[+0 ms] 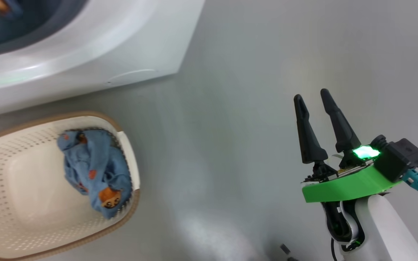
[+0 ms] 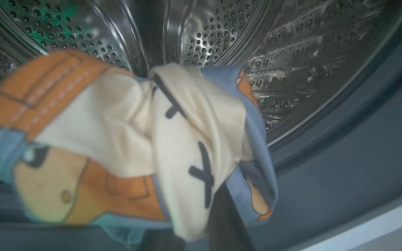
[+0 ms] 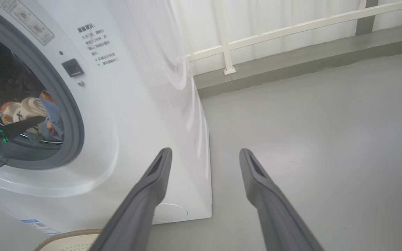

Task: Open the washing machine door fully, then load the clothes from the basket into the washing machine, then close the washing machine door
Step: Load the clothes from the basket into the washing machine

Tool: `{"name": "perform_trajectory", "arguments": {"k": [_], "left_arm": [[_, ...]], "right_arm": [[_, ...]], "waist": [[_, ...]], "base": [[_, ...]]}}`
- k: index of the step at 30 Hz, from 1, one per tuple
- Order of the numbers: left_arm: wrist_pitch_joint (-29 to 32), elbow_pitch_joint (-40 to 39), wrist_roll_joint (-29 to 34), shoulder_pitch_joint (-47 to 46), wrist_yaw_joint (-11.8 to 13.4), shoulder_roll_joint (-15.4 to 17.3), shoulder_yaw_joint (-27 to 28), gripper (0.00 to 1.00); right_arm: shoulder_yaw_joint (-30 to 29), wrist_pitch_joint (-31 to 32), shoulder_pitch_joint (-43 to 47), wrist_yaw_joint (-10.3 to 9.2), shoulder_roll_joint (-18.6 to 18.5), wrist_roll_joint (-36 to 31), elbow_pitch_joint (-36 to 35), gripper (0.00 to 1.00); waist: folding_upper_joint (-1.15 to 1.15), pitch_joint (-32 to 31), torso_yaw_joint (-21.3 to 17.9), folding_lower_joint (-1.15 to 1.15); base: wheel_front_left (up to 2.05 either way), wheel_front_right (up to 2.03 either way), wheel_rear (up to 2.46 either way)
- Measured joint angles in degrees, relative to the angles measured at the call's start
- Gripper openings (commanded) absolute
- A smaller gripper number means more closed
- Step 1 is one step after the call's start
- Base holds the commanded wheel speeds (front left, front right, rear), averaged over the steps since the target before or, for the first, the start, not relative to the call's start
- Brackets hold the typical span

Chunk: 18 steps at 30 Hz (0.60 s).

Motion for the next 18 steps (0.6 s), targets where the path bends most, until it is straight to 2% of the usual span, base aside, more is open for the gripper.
{"name": "perform_trajectory", "arguments": {"k": [6,12,18], "left_arm": [[3.6,3.3,5.2,-8.7,1.4,2.9,-2.4,0.00],[4.8,6.3,10.4,-16.1,3.0,3.4,-5.0,0.00],[8.4,9.8,12.0,-20.6,3.0,4.0,-6.4,0.00]], "right_arm": [[1.0,0.0,0.3,0.00,0.0,1.0,-1.6,1.00],[3.0,0.0,0.3,0.00,0.1,2.2,-2.2,1.00],[3.2,0.0,1.1,0.00,0.2,2.4,-2.6,1.00]], "waist": [[0.00,2.9,-2.7,0.00],[0.00,5.6,-5.6,0.00],[0.00,7.1,-8.3,0.00]], "base": [[0.00,0.00,0.00],[0.00,0.00,0.00],[0.00,0.00,0.00]]}}
